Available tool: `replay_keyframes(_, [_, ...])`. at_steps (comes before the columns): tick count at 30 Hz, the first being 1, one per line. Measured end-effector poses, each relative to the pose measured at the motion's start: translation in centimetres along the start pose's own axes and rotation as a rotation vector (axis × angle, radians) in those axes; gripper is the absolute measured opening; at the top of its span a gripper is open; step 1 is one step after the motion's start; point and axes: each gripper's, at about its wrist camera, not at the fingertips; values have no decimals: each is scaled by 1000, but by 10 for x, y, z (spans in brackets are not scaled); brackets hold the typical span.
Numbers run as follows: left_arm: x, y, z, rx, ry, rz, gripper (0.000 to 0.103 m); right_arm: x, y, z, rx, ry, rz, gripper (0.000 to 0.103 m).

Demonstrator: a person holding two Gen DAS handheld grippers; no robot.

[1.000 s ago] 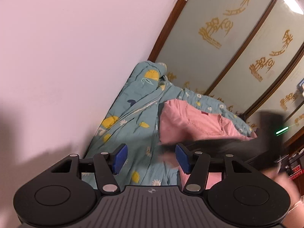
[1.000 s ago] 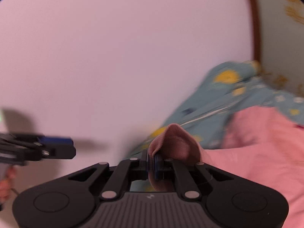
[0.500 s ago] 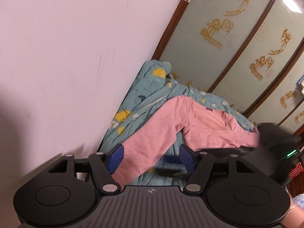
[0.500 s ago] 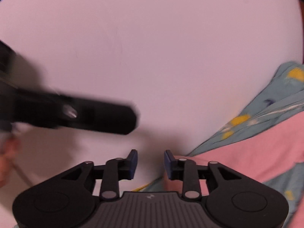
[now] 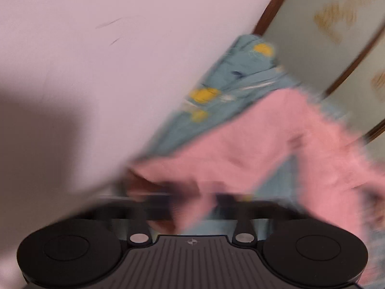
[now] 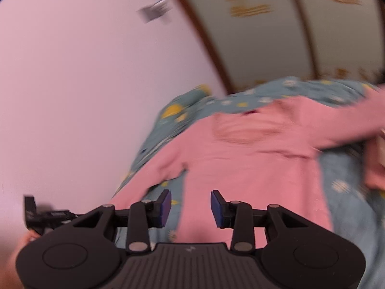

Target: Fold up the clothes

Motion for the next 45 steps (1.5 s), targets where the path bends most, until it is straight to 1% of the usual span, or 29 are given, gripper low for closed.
replay_keyframes(1, [5,-1,1,-22,-30,-26,4,9,-7,7,-22,-1,12,35])
replay_keyframes(2, [12,2,0,-25,-30,-39,5,23,-19,16,-44,0,40,35])
replay_keyframes(3, [17,4,0,-31,-23,-67,12,32,-26,23,-49,2,59,36])
replay_keyframes(4, [20,5,1,-38,-14,-104,6,42,-29,29,-54,9,73,37])
replay_keyframes(5, [23,7,2,-46,-6,-141,5,51,-40,40,-69,30,109,40])
replay_keyframes(6, [29,8,5,-46,2,-144,12,53,-45,47,-72,51,142,41])
replay_keyframes(7, [37,9,9,-42,10,-126,28,54,-50,55,-72,77,176,41])
replay_keyframes(8, [45,10,13,-37,18,-108,38,52,-59,67,-60,120,214,41])
replay_keyframes(9, [54,12,17,-22,12,-76,54,49,-67,78,-52,162,245,41])
replay_keyframes(10, [63,13,20,-7,0,-39,58,44,-74,83,-69,196,241,41])
replay_keyframes(12, [84,7,28,11,-5,69,58,33,-86,94,-101,260,231,41])
replay_keyframes(13, [90,1,30,9,0,104,58,31,-89,97,-113,272,221,41])
replay_keyframes(15, [103,-24,35,-19,13,213,61,17,-99,103,-156,311,197,41])
replay_keyframes(18, [108,-70,38,-87,21,299,64,-3,-104,106,-171,372,200,41])
replay_keyframes(19, [105,-86,38,-112,28,309,64,-17,-107,109,-163,415,242,41])
replay_keyframes(21, [94,-118,42,-157,60,312,64,-20,-102,111,-139,444,283,41])
replay_keyframes(25, [60,-170,57,-208,180,327,64,-8,-93,111,-119,395,307,43])
replay_keyframes(27, [46,-187,70,-245,229,290,64,-10,-93,112,-111,387,358,43])
replay_keyframes(29, [29,-201,87,-292,292,244,64,-18,-99,117,-142,394,330,42])
replay_keyframes(31, [8,-208,105,-292,369,204,60,-25,-102,122,-172,389,326,35])
replay_keyframes(32, [0,-207,114,-272,409,201,60,-26,-101,123,-159,385,336,22])
replay_keyframes(34, [-8,-204,127,-246,474,212,60,-25,-102,126,-154,372,337,14])
replay_keyframes(35, [-9,-204,133,-249,494,210,58,-23,-103,127,-160,362,330,12])
replay_keyframes(36, [-9,-204,138,-263,507,201,51,-17,-106,128,-172,353,319,10])
replay_keyframes(37, [-9,-205,143,-277,520,193,38,-13,-109,128,-189,348,309,9])
replay_keyframes(38, [-9,-205,149,-291,532,184,28,-7,-111,128,-206,343,299,9])
replay_keyframes(39, [-8,-204,151,-291,545,188,9,-1,-114,129,-224,342,286,8])
replay_keyframes(42, [-2,-199,151,-289,572,213,9,29,-114,133,-237,326,224,8])
replay_keyframes(45, [1,-198,154,-359,608,209,9,34,-112,144,-260,358,209,8])
Point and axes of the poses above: each gripper's, at about its wrist camera, not at the fingertips, and x roughly against the way its jaws point, y to its left, z to its underside, and after that the axes turned 8 degrees about x, right-handed
